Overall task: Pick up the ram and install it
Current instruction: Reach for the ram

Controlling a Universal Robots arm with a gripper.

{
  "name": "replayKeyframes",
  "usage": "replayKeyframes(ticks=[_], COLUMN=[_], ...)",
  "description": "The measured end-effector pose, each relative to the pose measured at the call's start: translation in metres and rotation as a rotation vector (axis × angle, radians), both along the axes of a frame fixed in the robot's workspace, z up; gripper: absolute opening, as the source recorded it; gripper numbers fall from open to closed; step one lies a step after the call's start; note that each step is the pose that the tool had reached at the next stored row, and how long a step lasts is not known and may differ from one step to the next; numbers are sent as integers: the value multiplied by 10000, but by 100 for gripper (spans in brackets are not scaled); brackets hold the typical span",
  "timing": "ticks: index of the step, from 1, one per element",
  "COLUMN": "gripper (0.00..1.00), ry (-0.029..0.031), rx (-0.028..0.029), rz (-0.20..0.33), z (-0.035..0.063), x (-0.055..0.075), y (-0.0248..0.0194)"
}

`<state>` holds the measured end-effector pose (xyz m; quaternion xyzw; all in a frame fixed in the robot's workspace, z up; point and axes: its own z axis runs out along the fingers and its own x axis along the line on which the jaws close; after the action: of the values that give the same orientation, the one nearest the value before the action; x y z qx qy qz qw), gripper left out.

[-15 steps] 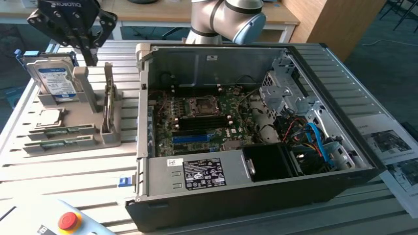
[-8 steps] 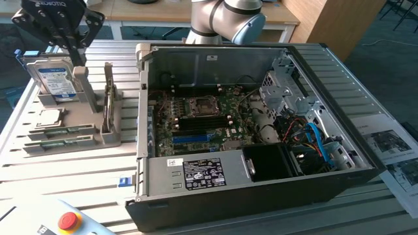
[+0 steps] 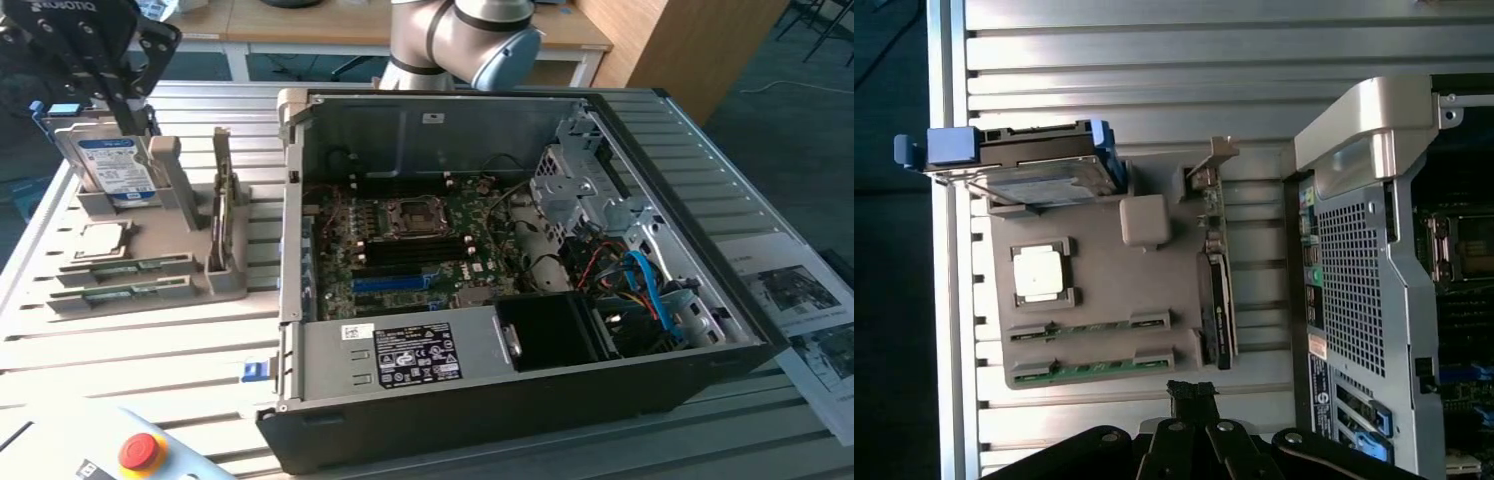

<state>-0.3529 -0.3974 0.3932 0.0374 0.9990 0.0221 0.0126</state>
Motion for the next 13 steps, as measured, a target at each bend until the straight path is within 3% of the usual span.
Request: replayKeyframes(ticks=[13], gripper=[10], ry=[0], rx=[0], rz=[0], z=[0], x=[-361], y=[4])
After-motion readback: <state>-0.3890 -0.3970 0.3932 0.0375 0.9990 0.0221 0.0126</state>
